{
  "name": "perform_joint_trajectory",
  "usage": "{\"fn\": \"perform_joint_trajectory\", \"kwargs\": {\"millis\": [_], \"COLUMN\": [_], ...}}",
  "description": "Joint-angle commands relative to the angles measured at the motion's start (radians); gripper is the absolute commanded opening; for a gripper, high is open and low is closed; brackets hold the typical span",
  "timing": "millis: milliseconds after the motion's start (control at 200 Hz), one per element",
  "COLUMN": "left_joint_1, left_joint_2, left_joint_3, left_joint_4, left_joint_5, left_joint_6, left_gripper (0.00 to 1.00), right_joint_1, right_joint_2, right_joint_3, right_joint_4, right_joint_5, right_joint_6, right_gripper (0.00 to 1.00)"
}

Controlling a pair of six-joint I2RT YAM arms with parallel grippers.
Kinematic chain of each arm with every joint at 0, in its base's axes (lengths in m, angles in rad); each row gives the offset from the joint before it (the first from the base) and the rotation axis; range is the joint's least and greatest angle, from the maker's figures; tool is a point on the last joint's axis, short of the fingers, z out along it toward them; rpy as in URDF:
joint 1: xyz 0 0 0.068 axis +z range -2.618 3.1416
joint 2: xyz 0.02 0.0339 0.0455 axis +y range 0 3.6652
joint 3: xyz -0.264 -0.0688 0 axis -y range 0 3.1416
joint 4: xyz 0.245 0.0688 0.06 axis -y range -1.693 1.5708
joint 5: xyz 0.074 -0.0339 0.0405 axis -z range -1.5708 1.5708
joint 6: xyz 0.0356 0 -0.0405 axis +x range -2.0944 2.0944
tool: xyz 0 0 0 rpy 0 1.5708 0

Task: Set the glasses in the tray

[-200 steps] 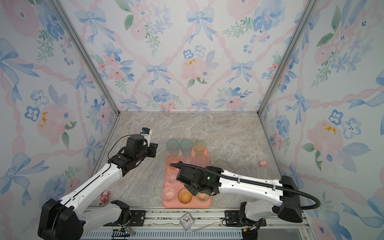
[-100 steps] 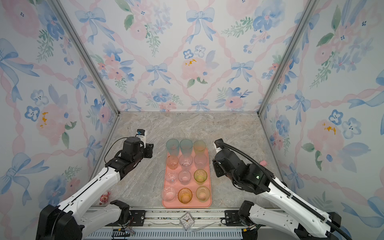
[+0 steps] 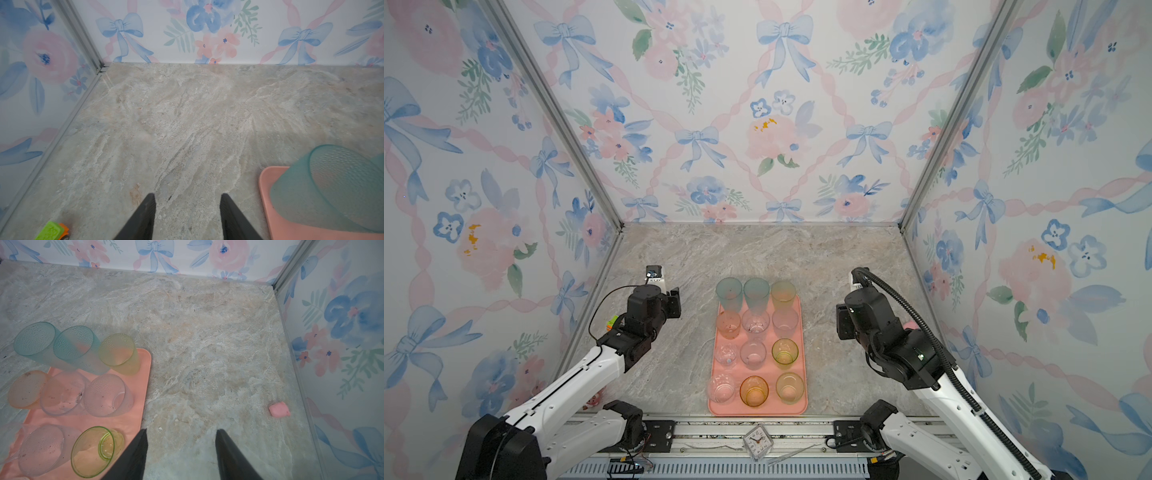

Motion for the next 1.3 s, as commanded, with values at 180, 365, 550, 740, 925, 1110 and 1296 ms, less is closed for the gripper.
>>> {"fn": "perform_joint_trajectory", "kwargs": {"millis": [180, 365, 550, 740, 925, 1110, 1296], "left_joint_1": [0.029, 0.046, 0.066, 0.079, 0.048, 0.04, 0.066], "left_joint_2": [-0.028, 0.024, 0.176, 0.391, 0.581, 0.594, 0.596], "left_joint_3": [-0.124, -0.302, -0.426, -0.443, -0.44, -0.463, -0.488], "left_joint_4": [0.212, 0.604, 1.022, 1.316, 1.554, 1.604, 1.63], "left_joint_5": [-0.21, -0.24, -0.242, -0.23, -0.205, -0.197, -0.108], "left_joint_6": [0.07, 0.159, 0.252, 0.299, 0.39, 0.397, 0.377], "left_gripper": [0.85, 0.98, 0.98, 0.98, 0.98, 0.98, 0.98], "right_joint_1": [-0.071, -0.119, -0.152, -0.191, -0.218, -0.234, -0.237], "right_joint_2": [-0.01, 0.008, 0.007, 0.004, -0.003, -0.016, -0.043], "right_joint_3": [-0.057, -0.064, -0.075, -0.094, -0.116, -0.175, -0.275], "right_joint_4": [0.033, 0.039, 0.047, 0.059, 0.088, 0.195, 0.38], "right_joint_5": [-0.068, -0.089, -0.093, -0.104, -0.104, -0.076, 0.013], "right_joint_6": [-0.034, -0.05, -0.07, -0.083, -0.092, -0.099, -0.115], "right_gripper": [0.56, 0.56, 0.56, 0.57, 0.57, 0.59, 0.61]}}
